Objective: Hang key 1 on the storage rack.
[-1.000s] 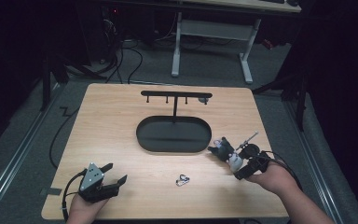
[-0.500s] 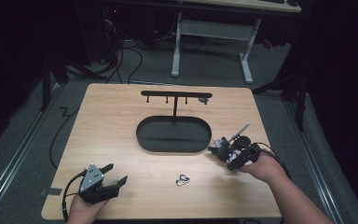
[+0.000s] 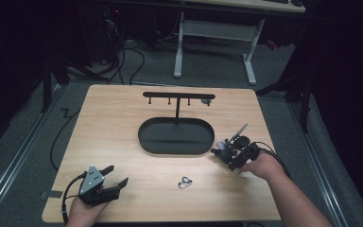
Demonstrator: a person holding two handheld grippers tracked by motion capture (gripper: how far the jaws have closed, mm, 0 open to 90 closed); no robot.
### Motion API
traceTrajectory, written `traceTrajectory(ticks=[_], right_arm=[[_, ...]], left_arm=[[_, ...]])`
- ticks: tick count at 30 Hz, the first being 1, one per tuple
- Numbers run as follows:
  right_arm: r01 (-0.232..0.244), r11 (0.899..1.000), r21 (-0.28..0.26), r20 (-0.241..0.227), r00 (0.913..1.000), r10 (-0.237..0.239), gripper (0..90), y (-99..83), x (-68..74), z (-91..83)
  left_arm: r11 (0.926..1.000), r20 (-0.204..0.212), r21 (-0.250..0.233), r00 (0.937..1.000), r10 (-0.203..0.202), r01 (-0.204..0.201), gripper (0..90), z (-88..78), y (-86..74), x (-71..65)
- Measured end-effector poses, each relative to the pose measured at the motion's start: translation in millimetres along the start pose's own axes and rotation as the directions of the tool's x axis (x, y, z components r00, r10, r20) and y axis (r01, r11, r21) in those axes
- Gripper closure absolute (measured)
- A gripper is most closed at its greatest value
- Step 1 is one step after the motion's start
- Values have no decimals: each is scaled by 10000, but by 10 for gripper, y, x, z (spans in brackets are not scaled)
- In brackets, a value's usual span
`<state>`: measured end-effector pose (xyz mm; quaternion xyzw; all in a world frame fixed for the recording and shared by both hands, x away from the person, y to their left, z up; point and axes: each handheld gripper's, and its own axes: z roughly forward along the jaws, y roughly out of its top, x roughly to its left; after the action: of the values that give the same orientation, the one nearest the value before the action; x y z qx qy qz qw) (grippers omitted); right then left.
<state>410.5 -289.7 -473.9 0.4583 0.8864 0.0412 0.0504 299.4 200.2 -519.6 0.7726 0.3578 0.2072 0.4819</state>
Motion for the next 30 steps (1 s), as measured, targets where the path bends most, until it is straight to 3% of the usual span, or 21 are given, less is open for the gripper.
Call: traceTrajectory(ticks=[4,9,25,29,30], right_arm=[[154,9996,237,191,9997,-159,298,37,33,81],[-73,9993,364,141,9999,68,394,50,25,126],[-355,9988,337,-324,9988,366,431,46,-42,169],[-293,9995,107,-378,9988,297,463,25,-42,167],[-414,9989,-204,-384,9984,406,479,-1,-49,164]], left_arm=[[10000,19,40,10000,59,-59,285,-6,0,0],[9999,21,18,9999,111,-111,284,-7,1,-1],[9998,111,96,9998,167,-168,286,10,-3,-15],[9998,107,98,9998,191,-193,286,13,-4,-19],[9997,105,99,9997,203,-204,286,10,-1,-18]])
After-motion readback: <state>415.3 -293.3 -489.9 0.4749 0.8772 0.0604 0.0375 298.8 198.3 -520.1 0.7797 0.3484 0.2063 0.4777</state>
